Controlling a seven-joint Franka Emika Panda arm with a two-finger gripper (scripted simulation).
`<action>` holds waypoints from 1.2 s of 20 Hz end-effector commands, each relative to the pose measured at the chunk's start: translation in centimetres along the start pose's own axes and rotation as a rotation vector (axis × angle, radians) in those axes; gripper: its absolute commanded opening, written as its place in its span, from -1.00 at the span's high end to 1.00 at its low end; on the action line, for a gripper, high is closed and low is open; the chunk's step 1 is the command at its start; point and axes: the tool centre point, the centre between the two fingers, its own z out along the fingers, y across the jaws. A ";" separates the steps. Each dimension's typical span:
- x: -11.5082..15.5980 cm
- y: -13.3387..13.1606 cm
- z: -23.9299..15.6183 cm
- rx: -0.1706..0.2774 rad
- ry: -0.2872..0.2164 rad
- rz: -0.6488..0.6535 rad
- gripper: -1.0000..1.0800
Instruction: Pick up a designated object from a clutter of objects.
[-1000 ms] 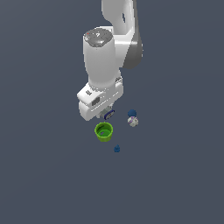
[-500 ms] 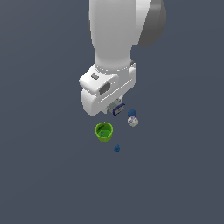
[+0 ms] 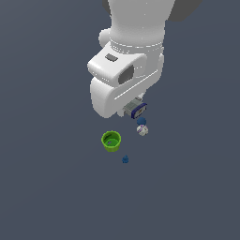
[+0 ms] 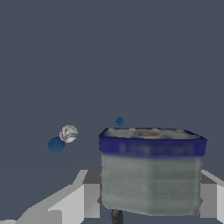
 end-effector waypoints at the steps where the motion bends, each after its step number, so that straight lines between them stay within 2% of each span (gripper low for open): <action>1: 0.9 0.1 -1.5 0.000 0.000 0.000 1.00; 12: 3.9 0.8 -5.9 0.001 0.000 0.000 1.00; 24: 4.9 1.0 -7.3 0.001 0.000 0.000 1.00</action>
